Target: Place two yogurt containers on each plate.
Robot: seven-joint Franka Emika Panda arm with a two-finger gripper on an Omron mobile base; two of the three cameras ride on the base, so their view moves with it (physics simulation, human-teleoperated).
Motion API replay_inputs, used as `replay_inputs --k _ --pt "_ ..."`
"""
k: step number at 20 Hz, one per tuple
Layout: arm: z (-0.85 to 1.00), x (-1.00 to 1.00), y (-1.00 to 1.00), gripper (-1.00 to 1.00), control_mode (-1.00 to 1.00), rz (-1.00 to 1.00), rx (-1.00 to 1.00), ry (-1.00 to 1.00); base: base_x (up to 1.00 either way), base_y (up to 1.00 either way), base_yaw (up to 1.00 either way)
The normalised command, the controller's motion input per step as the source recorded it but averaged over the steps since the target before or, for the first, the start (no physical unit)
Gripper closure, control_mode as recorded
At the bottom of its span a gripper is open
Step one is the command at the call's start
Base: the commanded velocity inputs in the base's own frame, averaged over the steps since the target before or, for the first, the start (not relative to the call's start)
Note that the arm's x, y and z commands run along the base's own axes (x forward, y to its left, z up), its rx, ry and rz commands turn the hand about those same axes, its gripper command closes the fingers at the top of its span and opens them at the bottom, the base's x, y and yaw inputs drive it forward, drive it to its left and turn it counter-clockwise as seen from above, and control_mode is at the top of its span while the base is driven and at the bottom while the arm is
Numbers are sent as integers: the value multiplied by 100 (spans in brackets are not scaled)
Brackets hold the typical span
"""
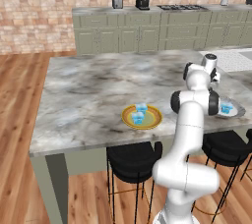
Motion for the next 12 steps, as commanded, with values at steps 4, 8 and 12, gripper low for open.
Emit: replay_inputs --k 4,8,12 --pt "-15 3 -22 -100 -100 -1 0 0 0 0 0" --pt "-8 0 -5 -100 -100 -4 0 0 0 0 0" --pt "-10 6 0 -100 -100 -2 0 0 0 0 0"
